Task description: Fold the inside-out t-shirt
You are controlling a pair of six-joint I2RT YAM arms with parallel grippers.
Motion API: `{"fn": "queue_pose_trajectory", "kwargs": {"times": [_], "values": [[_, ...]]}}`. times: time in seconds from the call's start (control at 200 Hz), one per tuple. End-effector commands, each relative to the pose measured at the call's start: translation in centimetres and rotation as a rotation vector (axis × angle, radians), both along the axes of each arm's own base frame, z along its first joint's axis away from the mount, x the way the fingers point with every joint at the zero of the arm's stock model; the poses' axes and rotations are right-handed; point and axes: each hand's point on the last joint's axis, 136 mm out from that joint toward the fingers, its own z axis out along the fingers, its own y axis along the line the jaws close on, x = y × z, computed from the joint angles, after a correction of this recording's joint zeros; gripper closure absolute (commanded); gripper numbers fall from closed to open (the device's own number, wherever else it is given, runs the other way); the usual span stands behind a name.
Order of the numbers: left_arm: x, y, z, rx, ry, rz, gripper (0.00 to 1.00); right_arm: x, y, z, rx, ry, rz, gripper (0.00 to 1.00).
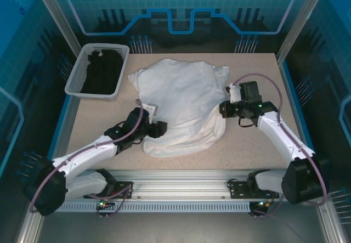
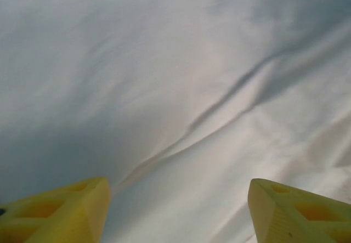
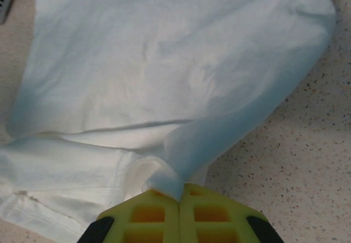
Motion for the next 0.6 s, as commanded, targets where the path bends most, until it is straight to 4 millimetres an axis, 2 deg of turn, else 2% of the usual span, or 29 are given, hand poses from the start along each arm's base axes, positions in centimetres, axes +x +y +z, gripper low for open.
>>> {"fn": "queue_pose_trajectory", "kwargs": {"times": [0.0, 0.09, 0.215, 0.3, 0.385, 0.595], "values": [[0.6, -6.3, 2.2, 0.032, -0.133, -0.231, 0.29, -0.4, 1.0, 4.3, 0.049, -0.082, 0.046, 1.00], [0.6, -10.2, 1.3, 0.052, -0.140, -0.333, 0.27, -0.8, 1.2, 5.8, 0.074, -0.099, 0.050, 1.00], [1.6, -12.7, -0.8, 0.098, -0.135, -0.383, 0.23, -1.1, 1.3, 6.9, 0.089, -0.110, 0.057, 1.00], [2.7, -12.7, -2.4, 0.152, -0.139, -0.360, 0.22, -1.2, 1.3, 7.0, 0.086, -0.108, 0.057, 1.00], [3.7, -12.0, -3.6, 0.206, -0.143, -0.315, 0.27, -1.3, 1.1, 6.8, 0.074, -0.102, 0.057, 1.00], [4.3, -11.1, -4.9, 0.209, -0.117, -0.294, 0.55, -1.1, 0.3, 5.9, 0.028, -0.088, 0.038, 1.00]]}}
